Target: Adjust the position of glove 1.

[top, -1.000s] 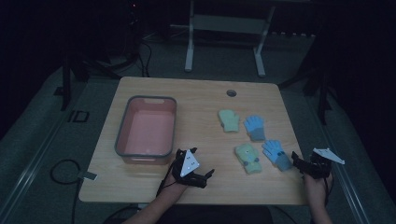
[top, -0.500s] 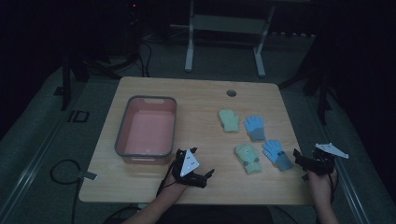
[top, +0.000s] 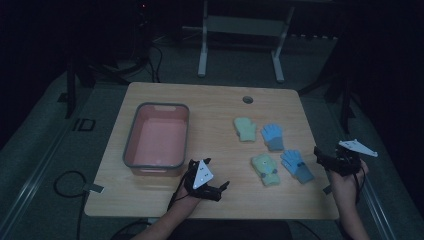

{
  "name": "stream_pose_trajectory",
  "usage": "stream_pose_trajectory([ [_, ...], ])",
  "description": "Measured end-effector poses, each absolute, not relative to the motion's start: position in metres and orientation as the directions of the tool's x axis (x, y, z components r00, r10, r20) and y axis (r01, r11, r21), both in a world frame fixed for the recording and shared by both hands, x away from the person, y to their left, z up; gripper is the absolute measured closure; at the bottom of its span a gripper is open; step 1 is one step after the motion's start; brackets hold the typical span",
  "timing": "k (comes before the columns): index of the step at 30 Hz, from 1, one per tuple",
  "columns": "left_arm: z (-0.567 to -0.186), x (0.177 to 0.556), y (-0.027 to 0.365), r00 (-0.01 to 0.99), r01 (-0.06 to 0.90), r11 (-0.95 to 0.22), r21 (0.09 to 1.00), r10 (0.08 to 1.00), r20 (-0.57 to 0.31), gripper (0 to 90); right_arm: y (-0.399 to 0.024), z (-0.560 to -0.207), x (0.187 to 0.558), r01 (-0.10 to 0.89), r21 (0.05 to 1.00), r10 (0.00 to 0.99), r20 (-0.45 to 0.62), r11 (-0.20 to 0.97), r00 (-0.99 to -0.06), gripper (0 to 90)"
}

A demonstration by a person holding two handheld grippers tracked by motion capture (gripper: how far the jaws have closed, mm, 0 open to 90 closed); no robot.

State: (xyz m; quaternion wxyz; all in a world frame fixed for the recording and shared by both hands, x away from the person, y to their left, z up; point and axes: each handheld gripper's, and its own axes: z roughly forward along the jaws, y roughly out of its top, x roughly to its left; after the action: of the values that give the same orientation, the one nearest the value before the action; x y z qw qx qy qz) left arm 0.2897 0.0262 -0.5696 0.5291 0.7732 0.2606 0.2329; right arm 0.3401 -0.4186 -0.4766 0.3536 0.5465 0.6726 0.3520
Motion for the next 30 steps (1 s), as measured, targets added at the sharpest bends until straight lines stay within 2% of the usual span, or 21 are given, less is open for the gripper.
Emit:
stream_pose_trajectory([
  [11, -0.569, 0.290, 0.026, 0.756, 0.154, -0.307, 0.939, 0.648, 0.088, 1.8, -0.392, -0.456, 0.352, 0.423, 0.882, 0.959, -0.099, 0.207, -0.264, 19.3],
  [14, -0.569, 0.290, 0.026, 0.756, 0.154, -0.307, 0.939, 0.648, 0.088, 1.8, -0.384, -0.451, 0.356, 0.421, 0.882, 0.956, -0.098, 0.213, -0.278, 13.6],
  [16, -0.569, 0.290, 0.026, 0.756, 0.154, -0.307, 0.939, 0.648, 0.088, 1.8, -0.379, -0.448, 0.359, 0.421, 0.878, 0.953, -0.115, 0.229, -0.279, 13.1],
  [18, -0.569, 0.289, 0.026, 0.757, 0.153, -0.308, 0.939, 0.648, 0.089, 1.8, -0.373, -0.446, 0.363, 0.423, 0.874, 0.937, -0.093, 0.239, -0.338, 12.7],
  [30, -0.569, 0.289, 0.026, 0.757, 0.147, -0.312, 0.939, 0.646, 0.096, 1.8, -0.350, -0.437, 0.374, 0.403, 0.876, 0.918, -0.104, 0.266, -0.382, 11.2],
])
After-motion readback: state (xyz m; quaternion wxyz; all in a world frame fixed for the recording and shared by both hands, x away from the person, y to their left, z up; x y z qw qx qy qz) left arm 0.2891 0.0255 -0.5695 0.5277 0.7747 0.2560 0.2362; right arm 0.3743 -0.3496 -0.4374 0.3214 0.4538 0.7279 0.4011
